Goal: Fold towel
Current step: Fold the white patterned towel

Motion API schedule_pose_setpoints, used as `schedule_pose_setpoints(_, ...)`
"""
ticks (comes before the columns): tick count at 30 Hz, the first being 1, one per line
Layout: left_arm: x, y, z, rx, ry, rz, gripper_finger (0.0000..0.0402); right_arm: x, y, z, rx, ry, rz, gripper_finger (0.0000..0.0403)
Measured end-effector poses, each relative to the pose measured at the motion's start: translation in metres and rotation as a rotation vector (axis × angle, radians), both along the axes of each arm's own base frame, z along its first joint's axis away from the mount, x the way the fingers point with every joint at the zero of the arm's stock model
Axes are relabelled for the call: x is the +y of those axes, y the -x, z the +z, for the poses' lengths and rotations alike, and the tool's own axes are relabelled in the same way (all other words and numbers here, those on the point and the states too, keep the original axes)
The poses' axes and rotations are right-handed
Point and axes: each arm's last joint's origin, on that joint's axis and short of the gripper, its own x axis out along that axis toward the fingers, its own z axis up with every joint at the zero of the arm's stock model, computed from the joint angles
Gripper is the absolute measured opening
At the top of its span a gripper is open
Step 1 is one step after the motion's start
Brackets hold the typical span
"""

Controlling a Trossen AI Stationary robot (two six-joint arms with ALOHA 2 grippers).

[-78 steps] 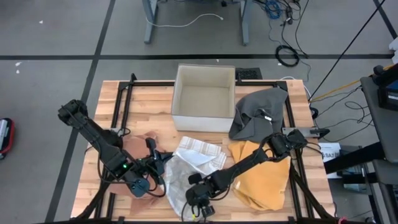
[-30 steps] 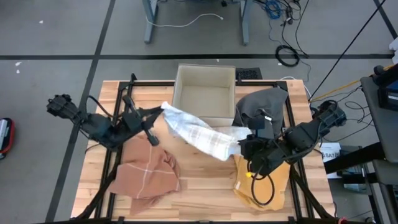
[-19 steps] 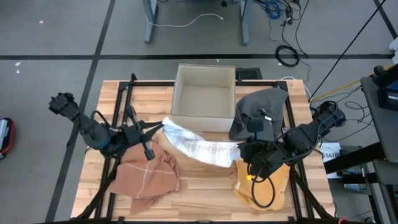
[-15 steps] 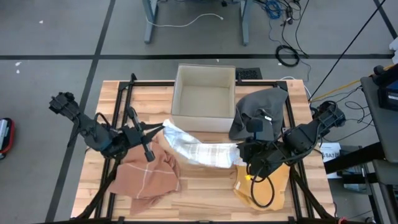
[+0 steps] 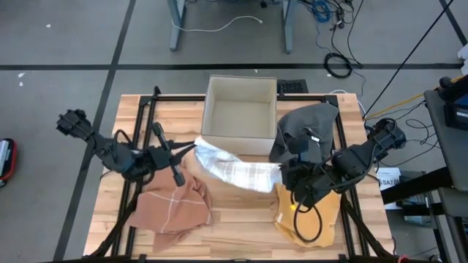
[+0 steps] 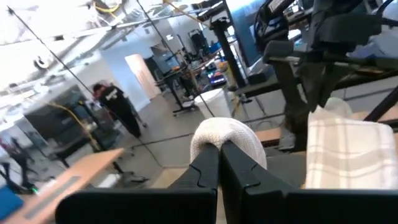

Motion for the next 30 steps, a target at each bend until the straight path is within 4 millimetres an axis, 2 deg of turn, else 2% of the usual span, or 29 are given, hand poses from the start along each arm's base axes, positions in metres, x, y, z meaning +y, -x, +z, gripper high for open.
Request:
schedule_pose_setpoints(7,0.010,0.003,0.012,-0.042,-0.074,0.059,0.0000,-0.010,0.006,-0.002,0.054,0.089,-0.050,0.0000)
schedule_pose_setpoints(12,-0.005,0.009,-0.003,0.065,-0.060,-0.005,0.0000,-0.007,0.012,-0.004,0.090,0.025,-0.071,0.0000)
schedule_pose_setpoints(15,-0.016,0.013,-0.024,0.170,0.001,-0.054,0.0000,0.001,0.013,-0.004,0.086,-0.047,-0.050,0.0000)
schedule_pose_setpoints(18,-0.023,0.015,-0.054,0.267,0.070,-0.055,0.0000,0.014,0.010,-0.006,0.066,-0.111,-0.018,0.0000)
schedule_pose_setpoints(22,-0.025,0.017,-0.095,0.358,0.189,-0.092,0.0000,0.034,0.000,-0.020,0.065,-0.268,0.036,0.0000)
schedule_pose_setpoints(26,-0.027,0.019,-0.129,0.466,0.319,-0.187,0.0003,0.057,-0.017,-0.050,0.085,-0.486,0.072,0.0011)
schedule_pose_setpoints(30,-0.031,0.025,-0.151,0.531,0.422,-0.229,0.0013,0.080,-0.027,-0.088,0.129,-0.583,0.078,0.0037)
